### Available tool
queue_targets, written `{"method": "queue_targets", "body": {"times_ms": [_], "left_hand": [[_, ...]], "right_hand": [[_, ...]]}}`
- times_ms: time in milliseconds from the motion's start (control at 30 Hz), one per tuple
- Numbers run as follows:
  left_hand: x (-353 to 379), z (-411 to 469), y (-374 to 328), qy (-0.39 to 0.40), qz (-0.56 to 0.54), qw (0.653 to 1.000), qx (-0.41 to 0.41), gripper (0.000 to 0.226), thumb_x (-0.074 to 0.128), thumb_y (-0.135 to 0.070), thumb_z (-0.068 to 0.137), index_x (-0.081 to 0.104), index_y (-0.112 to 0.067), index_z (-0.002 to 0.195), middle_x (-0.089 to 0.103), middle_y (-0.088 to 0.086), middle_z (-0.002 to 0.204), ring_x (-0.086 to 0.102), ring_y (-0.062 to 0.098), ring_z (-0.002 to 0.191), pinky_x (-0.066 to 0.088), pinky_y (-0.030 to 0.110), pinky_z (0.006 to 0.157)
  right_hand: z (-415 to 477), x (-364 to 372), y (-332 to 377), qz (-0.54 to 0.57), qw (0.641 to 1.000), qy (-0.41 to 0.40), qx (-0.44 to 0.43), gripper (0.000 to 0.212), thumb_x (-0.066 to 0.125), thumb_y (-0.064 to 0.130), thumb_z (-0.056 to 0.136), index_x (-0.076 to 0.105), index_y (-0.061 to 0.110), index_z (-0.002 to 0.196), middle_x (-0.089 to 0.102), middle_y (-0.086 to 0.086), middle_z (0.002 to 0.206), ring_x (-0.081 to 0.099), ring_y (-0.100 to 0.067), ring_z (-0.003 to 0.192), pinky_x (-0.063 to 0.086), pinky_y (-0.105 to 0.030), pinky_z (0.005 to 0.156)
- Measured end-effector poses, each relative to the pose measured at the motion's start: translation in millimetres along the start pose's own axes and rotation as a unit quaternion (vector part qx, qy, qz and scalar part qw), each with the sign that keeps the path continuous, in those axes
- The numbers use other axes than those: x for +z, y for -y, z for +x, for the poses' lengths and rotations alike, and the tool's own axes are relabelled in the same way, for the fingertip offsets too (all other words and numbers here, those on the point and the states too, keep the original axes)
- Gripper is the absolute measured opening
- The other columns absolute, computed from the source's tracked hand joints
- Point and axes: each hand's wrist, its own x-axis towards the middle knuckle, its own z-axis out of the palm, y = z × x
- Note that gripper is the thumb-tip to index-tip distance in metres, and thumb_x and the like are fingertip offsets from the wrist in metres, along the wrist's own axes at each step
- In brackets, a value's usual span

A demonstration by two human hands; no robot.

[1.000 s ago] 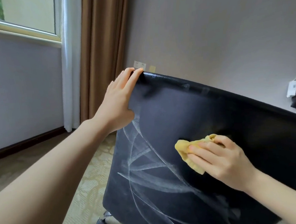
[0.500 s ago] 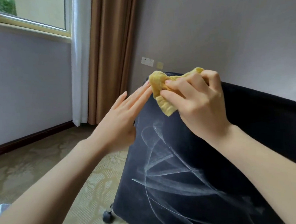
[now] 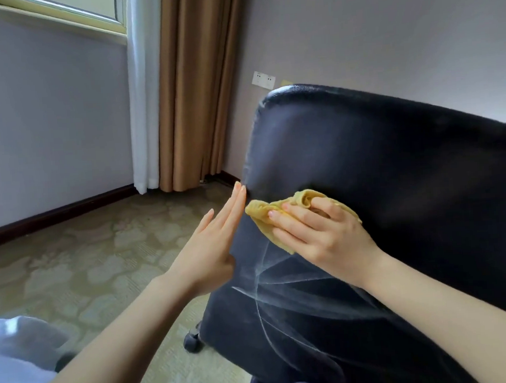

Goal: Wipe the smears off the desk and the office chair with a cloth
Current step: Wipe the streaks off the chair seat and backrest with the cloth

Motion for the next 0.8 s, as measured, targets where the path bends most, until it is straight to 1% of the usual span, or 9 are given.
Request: {"method": "queue_targets", "body": {"times_ms": [133, 233, 333, 400, 433, 500, 533, 667, 800], "left_hand": [[6, 1, -1, -0.01, -0.041, 0.999, -0.009, 0.119, 0.043, 0.012, 0.062, -0.033, -0.049, 0.131, -0.029, -0.035, 0.144, -0.019, -0.017, 0.134, -0.012, 0.006, 0.104], [10, 1, -2, -0.013, -0.059, 0.998, -0.019, 0.119, 0.043, 0.012, 0.063, -0.032, -0.049, 0.133, -0.028, -0.036, 0.145, -0.016, -0.014, 0.137, -0.011, 0.014, 0.108], [10, 1, -3, -0.017, -0.084, 0.996, -0.019, 0.119, 0.043, 0.012, 0.063, -0.029, -0.05, 0.134, -0.025, -0.038, 0.145, -0.014, -0.015, 0.137, -0.006, 0.023, 0.113], [9, 0, -5, -0.023, -0.108, 0.994, -0.013, 0.12, 0.043, 0.013, 0.064, -0.028, -0.055, 0.132, -0.024, -0.04, 0.144, -0.013, -0.02, 0.134, 0.004, 0.025, 0.116], [9, -1, -6, -0.03, -0.126, 0.992, -0.01, 0.119, 0.043, 0.013, 0.064, -0.026, -0.057, 0.132, -0.022, -0.04, 0.145, -0.007, -0.018, 0.136, 0.014, 0.026, 0.115], [10, -2, -9, -0.047, -0.162, 0.986, -0.005, 0.117, 0.043, 0.014, 0.065, -0.021, -0.057, 0.134, -0.017, -0.038, 0.148, 0.014, 0.0, 0.142, 0.035, 0.024, 0.103], [11, -3, -10, -0.056, -0.177, 0.983, -0.002, 0.116, 0.043, 0.014, 0.066, -0.018, -0.056, 0.136, -0.015, -0.036, 0.15, 0.015, 0.004, 0.143, 0.038, 0.022, 0.099], [15, -2, -10, -0.06, -0.207, 0.976, -0.007, 0.115, 0.04, 0.015, 0.064, -0.014, -0.054, 0.138, -0.013, -0.031, 0.153, -0.005, -0.008, 0.141, 0.027, 0.007, 0.105], [15, -4, -7, -0.031, -0.194, 0.98, -0.015, 0.114, 0.04, 0.013, 0.065, -0.013, -0.056, 0.138, -0.017, -0.039, 0.148, -0.009, -0.016, 0.137, 0.022, -0.002, 0.099]], "right_hand": [[-43, -25, -11, 0.012, 0.996, 0.069, -0.052, 0.032, 0.05, 0.007, 0.089, 0.074, 0.02, 0.106, 0.068, 0.003, 0.116, 0.066, -0.014, 0.103, 0.04, -0.033, 0.093], [-67, -47, -28, 0.007, 0.994, 0.094, -0.059, 0.035, 0.046, 0.004, 0.091, 0.073, 0.018, 0.108, 0.066, -0.001, 0.119, 0.066, -0.017, 0.103, 0.038, -0.035, 0.093], [-68, -63, -47, -0.019, 0.995, 0.081, -0.055, 0.031, 0.05, 0.001, 0.092, 0.074, 0.016, 0.105, 0.066, -0.002, 0.119, 0.067, -0.018, 0.1, 0.04, -0.035, 0.09], [-57, -69, -56, -0.041, 0.997, 0.052, -0.04, 0.028, 0.055, 0.0, 0.091, 0.075, 0.015, 0.104, 0.066, -0.002, 0.116, 0.069, -0.019, 0.097, 0.04, -0.034, 0.087], [-48, -70, -59, -0.046, 0.998, 0.032, -0.028, 0.026, 0.057, 0.0, 0.091, 0.075, 0.014, 0.103, 0.067, -0.002, 0.115, 0.069, -0.02, 0.095, 0.041, -0.034, 0.086], [-27, -69, -62, -0.051, 0.999, -0.011, 0.003, 0.024, 0.058, 0.002, 0.092, 0.076, 0.016, 0.1, 0.069, -0.001, 0.112, 0.069, -0.02, 0.094, 0.041, -0.034, 0.084], [-14, -67, -62, -0.053, 0.998, -0.032, 0.016, 0.023, 0.058, 0.004, 0.093, 0.076, 0.017, 0.099, 0.069, 0.001, 0.111, 0.069, -0.019, 0.094, 0.041, -0.034, 0.084], [40, -50, -58, -0.047, 0.992, -0.1, 0.06, 0.021, 0.057, 0.014, 0.096, 0.077, 0.019, 0.094, 0.071, 0.004, 0.106, 0.069, -0.017, 0.093, 0.04, -0.032, 0.086], [81, -29, -48, -0.051, 0.993, -0.07, 0.084, 0.022, 0.054, 0.015, 0.096, 0.075, 0.019, 0.09, 0.07, 0.001, 0.109, 0.066, -0.02, 0.103, 0.036, -0.035, 0.093]]}}
